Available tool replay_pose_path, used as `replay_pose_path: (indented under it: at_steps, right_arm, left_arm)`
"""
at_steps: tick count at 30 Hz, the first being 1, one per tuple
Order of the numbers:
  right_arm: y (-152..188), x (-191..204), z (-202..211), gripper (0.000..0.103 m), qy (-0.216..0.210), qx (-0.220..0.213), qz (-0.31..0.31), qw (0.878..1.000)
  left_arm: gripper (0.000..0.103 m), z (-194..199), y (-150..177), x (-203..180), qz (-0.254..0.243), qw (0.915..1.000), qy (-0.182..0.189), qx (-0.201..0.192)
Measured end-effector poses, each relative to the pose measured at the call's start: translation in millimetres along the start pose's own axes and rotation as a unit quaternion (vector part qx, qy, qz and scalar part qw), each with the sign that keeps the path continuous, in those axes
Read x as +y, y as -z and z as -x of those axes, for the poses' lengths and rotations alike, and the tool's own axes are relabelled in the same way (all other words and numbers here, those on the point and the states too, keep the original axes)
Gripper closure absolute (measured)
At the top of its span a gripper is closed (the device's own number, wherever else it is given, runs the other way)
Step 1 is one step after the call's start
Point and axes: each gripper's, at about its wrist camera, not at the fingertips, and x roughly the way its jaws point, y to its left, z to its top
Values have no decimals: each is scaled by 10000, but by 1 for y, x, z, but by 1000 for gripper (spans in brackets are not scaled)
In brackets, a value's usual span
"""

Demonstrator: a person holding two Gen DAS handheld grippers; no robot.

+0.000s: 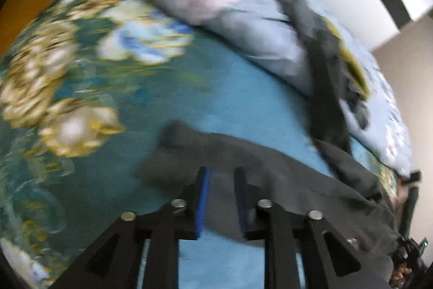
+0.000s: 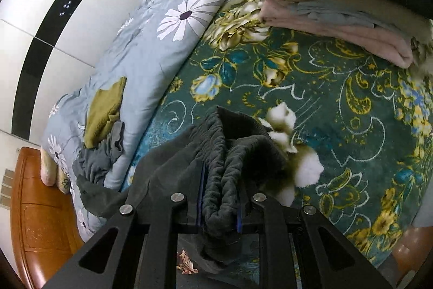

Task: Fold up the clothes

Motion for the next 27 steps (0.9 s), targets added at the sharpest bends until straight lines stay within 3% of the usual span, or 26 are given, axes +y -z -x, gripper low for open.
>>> replay_pose_path:
  at_steps: [3, 5, 12, 15, 16, 17, 21, 24, 27]
  right_arm:
    - [-2, 4, -2, 85, 48, 14, 59, 10000]
    - [-2, 5, -2, 85, 82, 25, 97, 9999]
    - [0, 4, 0, 85, 106, 57, 92, 9999]
    - [2, 2, 1, 85, 106, 75, 82, 9999]
    - [3, 1, 1, 85, 106, 84, 75, 9999]
    - [3, 1, 1, 85, 104, 94, 65, 9999]
    - [3, 3, 3, 85, 128, 135, 119, 9998]
    - [1, 14, 12, 85, 2, 88, 335, 9994]
    - [-1, 25, 31, 85, -373, -140, 622, 9973]
  left_arm:
    - [79, -3, 17, 36, 403, 9990, -87, 184]
    - [78, -17, 31, 53, 768, 9960, 215, 399]
    - [78, -46, 39, 55, 1554, 9829, 936, 319]
    - [79, -44, 33, 50, 1434, 9849, 937, 240]
    - [83, -42, 32, 48, 1391, 9856, 939, 196]
    - [94, -40, 31, 45, 1348, 9863, 941, 153]
    - [98, -31, 19, 31, 1246, 9899, 668, -86]
    - [99, 6, 0, 23, 1336, 9862, 853, -481]
    - [103, 67, -12, 26, 1022, 9847, 907, -1079]
